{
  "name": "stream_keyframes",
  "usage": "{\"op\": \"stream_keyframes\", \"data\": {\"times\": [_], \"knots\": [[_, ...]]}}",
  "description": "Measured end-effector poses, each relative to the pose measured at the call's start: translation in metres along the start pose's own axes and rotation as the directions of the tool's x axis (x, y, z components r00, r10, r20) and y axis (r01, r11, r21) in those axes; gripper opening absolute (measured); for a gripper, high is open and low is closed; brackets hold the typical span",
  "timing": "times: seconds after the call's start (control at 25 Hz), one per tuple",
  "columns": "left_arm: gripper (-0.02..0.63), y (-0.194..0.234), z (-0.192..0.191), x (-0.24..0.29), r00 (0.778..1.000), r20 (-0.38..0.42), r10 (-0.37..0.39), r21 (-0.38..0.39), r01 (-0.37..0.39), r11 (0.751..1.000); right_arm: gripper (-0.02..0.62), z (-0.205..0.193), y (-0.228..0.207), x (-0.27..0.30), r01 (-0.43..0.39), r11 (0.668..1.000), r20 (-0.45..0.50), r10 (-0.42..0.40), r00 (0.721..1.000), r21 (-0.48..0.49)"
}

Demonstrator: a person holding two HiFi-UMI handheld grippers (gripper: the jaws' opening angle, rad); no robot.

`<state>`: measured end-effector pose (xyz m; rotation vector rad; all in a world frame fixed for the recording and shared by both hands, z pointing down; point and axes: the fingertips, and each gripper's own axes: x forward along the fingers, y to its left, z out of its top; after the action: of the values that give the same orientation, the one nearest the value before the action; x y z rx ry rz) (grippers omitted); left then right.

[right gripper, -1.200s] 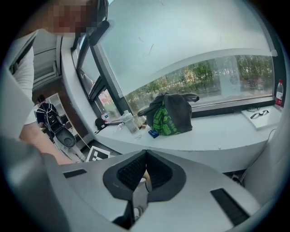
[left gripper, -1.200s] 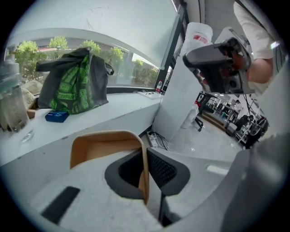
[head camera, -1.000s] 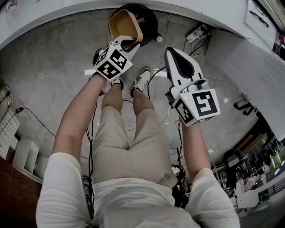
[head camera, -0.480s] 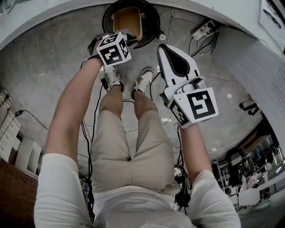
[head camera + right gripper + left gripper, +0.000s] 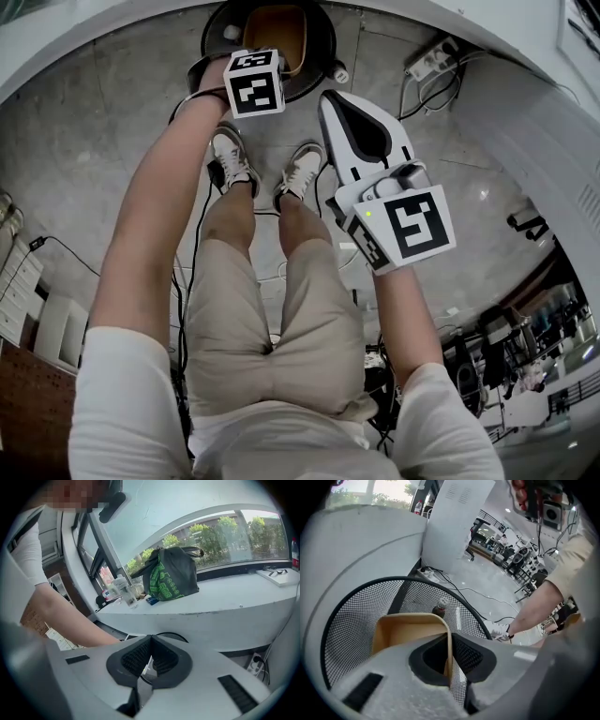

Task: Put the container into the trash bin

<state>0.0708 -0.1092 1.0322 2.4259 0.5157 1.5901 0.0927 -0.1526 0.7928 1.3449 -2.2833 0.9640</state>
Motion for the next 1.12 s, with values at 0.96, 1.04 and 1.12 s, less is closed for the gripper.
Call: {"op": "stream_keyframes", "data": {"times": [0.96, 1.04, 1.12], "knots": [[0.048, -0.002, -0.059, 0.048, 0.886, -0.442, -0.139, 0.186, 0.242, 0.952, 0.002, -0.025, -0.034, -0.001, 0.033, 0.999, 0.001, -0.033, 0.999, 0.024], [0.052, -0.003, -0.058, 0.047, 0.885, -0.443, -0.145, 0.183, 0.247, 0.952, 0.002, -0.025, -0.034, -0.003, 0.033, 0.999, 0.001, -0.033, 0.999, 0.02], [0.067, -0.005, -0.056, 0.045, 0.891, -0.428, -0.15, 0.165, 0.24, 0.957, 0.002, -0.025, -0.032, -0.006, 0.034, 0.999, -0.001, -0.034, 0.999, 0.025]]}}
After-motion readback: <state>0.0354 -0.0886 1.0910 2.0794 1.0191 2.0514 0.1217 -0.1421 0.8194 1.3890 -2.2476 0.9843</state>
